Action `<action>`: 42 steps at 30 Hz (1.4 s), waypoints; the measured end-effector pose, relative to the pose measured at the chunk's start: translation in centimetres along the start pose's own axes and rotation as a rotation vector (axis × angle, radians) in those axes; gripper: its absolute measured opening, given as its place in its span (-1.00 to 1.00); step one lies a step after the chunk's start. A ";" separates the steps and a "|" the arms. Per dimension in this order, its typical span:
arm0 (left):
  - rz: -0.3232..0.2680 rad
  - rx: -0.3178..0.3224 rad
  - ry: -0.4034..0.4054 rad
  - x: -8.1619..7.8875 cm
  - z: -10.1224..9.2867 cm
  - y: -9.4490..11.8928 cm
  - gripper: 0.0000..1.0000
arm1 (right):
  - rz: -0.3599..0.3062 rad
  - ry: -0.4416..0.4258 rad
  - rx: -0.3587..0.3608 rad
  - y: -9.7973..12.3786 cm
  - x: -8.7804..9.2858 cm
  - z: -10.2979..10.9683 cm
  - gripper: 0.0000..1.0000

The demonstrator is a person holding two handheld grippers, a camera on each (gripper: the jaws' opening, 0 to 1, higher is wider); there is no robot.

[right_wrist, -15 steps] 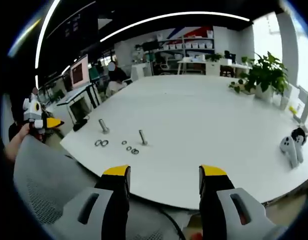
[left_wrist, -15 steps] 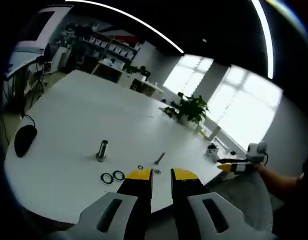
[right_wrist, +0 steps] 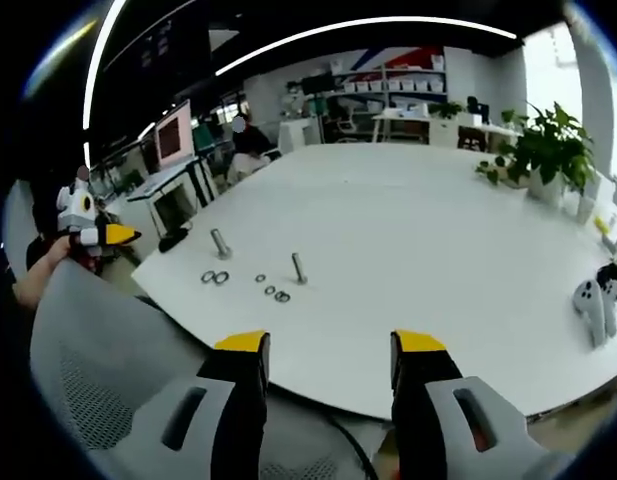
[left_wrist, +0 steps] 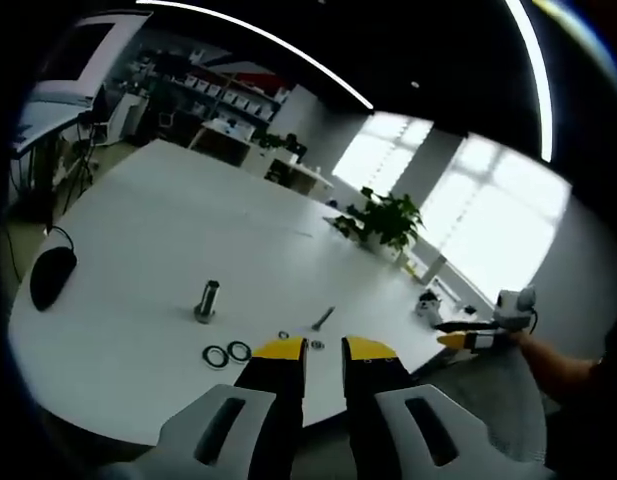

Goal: Place the washer onto the threaded stud by aligning its center hole with the stud, sliding it down to the base, and recovering from edge contact or off-axis alignment until the washer reaches the visible bottom stop.

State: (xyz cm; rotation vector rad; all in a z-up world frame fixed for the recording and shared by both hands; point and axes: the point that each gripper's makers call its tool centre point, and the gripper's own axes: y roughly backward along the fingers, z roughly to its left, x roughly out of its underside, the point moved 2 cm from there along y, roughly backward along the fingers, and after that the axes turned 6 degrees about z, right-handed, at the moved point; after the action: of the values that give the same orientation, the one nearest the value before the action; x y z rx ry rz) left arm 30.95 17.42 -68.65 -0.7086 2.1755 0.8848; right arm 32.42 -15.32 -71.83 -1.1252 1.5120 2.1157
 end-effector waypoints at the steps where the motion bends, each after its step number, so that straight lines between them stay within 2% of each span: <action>1: 0.006 0.011 -0.011 0.1 -0.6 -0.3 -0.77 | -0.002 -0.001 -0.001 0.0 0.0 -0.2 0.00; 3: 0.027 0.017 -0.066 0.3 -1.4 -0.7 -0.77 | -0.014 -0.009 0.000 0.0 -0.1 -1.7 0.01; 4: 0.042 0.004 -0.145 0.4 -1.4 -0.7 -0.80 | -0.009 -0.016 -0.001 0.1 0.0 -1.4 0.01; 5: 0.027 -0.015 -0.152 0.0 -1.1 -0.6 -0.85 | -0.007 -0.021 -0.007 0.0 0.0 -1.1 0.01; 6: 0.016 -0.024 -0.109 -0.1 -0.8 -0.5 -0.85 | -0.004 -0.021 -0.013 0.0 0.0 -1.0 0.00; 7: -0.021 -0.033 -0.044 -0.6 -0.4 -0.4 -0.83 | -0.006 -0.016 -0.011 -0.1 0.0 -1.0 0.00; 8: -0.020 0.004 -0.031 -0.5 -0.8 -0.4 -0.82 | -0.011 -0.015 -0.003 0.0 -0.1 -1.0 0.00; 10: 0.008 -0.005 -0.066 -0.1 -1.0 -0.5 -0.83 | -0.038 0.002 -0.005 0.0 -0.5 -0.8 -0.01; 12: 0.017 -0.018 -0.099 0.0 -1.2 -0.7 -0.86 | -0.094 -0.006 -0.032 0.1 -1.2 -0.5 -0.05; 16: 0.028 -0.018 -0.092 0.2 -1.2 -0.8 -0.87 | -0.053 -0.001 -0.033 -0.1 -0.5 -0.7 -0.05; 22: 0.051 -0.041 -0.133 0.3 -1.1 -1.0 -0.87 | -0.084 -0.001 -0.047 0.0 -1.0 -0.5 -0.10; 32: 0.063 -0.039 -0.129 0.2 -0.9 -1.2 -0.88 | -0.053 -0.018 -0.061 -0.2 -0.6 -0.2 -0.15; 35: 0.057 -0.039 -0.119 0.1 -0.8 -1.2 -0.88 | -0.051 -0.002 -0.068 -0.2 -0.6 -0.1 -0.29; 40: 0.063 -0.018 -0.096 0.3 -0.7 -1.1 -0.88 | -0.060 -0.028 -0.051 -0.1 -0.7 0.1 -0.31; 42: 0.058 -0.019 -0.095 0.2 -0.8 -1.1 -0.88 | -0.027 -0.029 -0.060 -0.2 -0.2 0.3 -0.31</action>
State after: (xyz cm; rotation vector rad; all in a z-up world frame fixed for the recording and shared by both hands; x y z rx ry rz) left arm 31.25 16.07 -68.78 -0.6025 2.1149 0.9515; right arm 32.59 -14.89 -71.75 -1.1239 1.4215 2.1632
